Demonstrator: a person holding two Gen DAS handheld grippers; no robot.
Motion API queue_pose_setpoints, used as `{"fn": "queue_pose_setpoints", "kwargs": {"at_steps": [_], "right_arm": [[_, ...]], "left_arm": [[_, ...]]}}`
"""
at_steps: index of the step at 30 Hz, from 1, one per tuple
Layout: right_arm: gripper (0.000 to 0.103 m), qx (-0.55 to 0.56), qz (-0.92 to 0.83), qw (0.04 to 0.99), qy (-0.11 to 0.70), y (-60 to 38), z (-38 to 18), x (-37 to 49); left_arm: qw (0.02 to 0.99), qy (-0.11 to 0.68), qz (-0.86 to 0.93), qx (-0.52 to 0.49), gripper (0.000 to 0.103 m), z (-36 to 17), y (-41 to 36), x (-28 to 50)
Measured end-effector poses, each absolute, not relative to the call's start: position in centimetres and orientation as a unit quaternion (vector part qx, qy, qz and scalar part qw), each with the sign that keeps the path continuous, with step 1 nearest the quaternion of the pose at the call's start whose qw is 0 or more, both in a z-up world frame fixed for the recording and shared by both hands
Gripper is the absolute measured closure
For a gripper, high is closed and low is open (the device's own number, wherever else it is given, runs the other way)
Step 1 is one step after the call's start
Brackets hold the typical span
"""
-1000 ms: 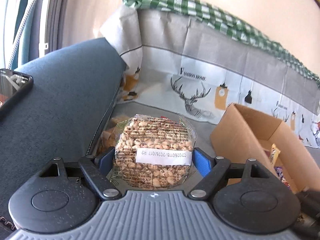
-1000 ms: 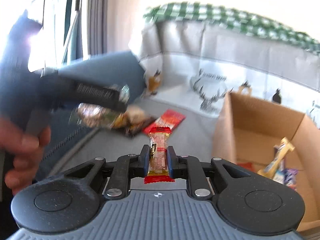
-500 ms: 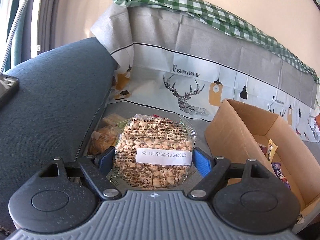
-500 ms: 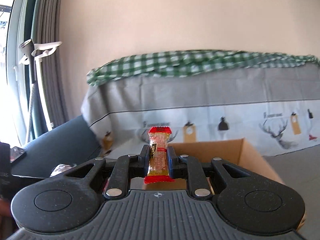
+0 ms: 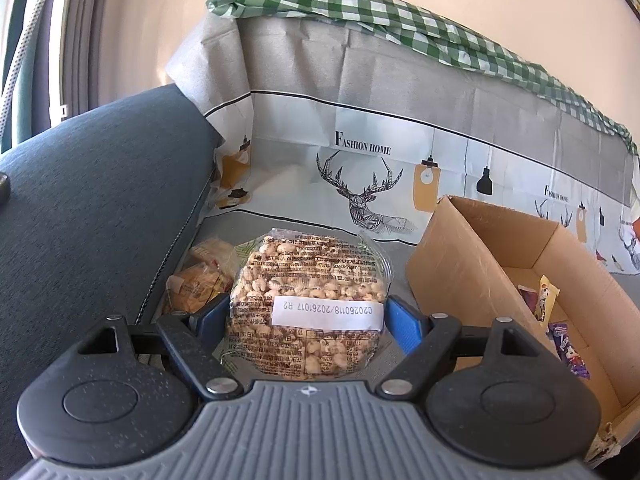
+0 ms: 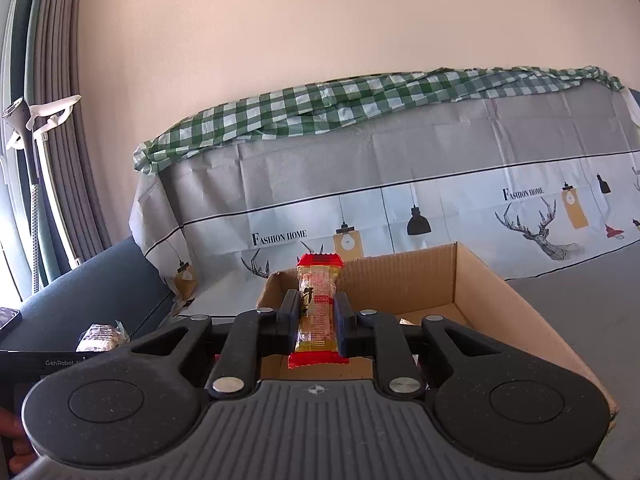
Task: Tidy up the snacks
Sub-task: 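Lift the peanut tub with the left gripper while the right gripper lifts the red cake, then carry both snacks over the box and open both grippers to drop them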
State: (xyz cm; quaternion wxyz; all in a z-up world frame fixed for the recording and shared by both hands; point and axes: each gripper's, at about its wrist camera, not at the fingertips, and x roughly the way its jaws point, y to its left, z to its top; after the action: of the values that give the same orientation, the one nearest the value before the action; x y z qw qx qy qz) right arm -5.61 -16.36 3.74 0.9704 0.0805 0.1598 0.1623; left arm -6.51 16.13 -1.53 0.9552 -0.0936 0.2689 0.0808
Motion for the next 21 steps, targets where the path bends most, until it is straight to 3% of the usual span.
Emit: {"fn": "queue_pose_setpoints", "kwargs": {"at_steps": [21], "right_arm": [[0.085,0.095,0.143,0.972,0.163,-18.0,3.3,-4.1]], "left_arm": [[0.984,0.176,0.01,-0.017,0.018,2.4,7.9,-5.4]]}}
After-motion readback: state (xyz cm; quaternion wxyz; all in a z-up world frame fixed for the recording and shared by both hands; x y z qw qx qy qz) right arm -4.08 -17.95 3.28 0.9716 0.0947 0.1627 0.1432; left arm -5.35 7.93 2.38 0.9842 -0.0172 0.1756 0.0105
